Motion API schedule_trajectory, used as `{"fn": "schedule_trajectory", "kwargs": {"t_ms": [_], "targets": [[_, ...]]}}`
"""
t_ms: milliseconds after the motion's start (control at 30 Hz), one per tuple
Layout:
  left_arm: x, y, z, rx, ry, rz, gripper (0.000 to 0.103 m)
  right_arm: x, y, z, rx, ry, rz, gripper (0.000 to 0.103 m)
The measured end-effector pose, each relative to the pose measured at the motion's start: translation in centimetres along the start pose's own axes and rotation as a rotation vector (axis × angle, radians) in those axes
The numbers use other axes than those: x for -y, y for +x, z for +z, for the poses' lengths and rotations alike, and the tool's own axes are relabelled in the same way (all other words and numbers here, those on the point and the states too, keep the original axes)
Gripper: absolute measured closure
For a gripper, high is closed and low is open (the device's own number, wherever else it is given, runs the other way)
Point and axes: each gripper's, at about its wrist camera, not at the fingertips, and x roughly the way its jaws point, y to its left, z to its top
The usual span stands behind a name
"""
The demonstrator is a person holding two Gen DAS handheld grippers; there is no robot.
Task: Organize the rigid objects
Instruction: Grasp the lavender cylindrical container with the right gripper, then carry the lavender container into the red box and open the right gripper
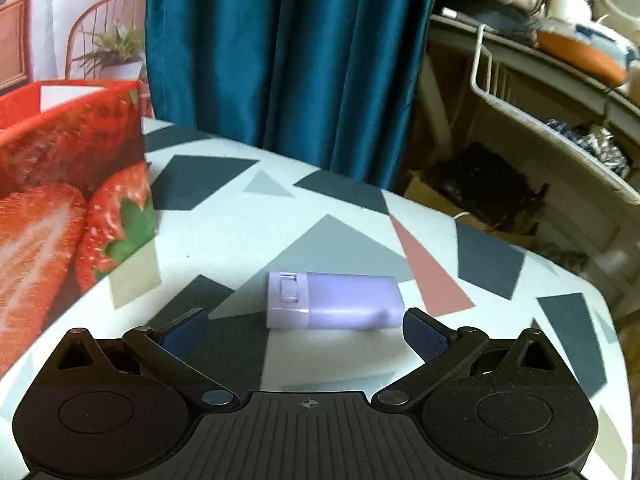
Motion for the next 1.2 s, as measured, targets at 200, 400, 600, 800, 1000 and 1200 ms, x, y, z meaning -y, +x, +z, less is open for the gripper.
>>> {"fn": "schedule_trajectory", "kwargs": {"t_ms": [200,400,600,800,1000,1200], "targets": [[-0.1,0.0,0.0,0.0,-0.012,-0.003,0.091,1.9,1.8,0.2,0.03,0.086,-0.018,0.001],[0.1,-0.1,0.1,-0.003,-0.005,0.01,0.089,2.3,3.1,0.2,0.014,0.101,0.01,0.001],[0.3,-0.2,0.1,-0.006,0.008,0.018,0.089,3.6,4.0,0.2,0.004,0.194,0.025,0.016],[0.3,-0.2,0.1,-0.008,0.01,0.026,0.089,2.5,3.1,-0.6,0.029,0.166,-0.027,0.02],[0.4,-0.2,0.1,-0.008,0.016,0.029,0.089,0.4,-0.6,-2.1,0.185,0.164,-0.113,0.02],[0.3,-0.2,0.1,-0.006,0.014,0.023,0.089,-2.2,-5.3,-4.2,0.297,0.198,-0.131,0.02]]}}
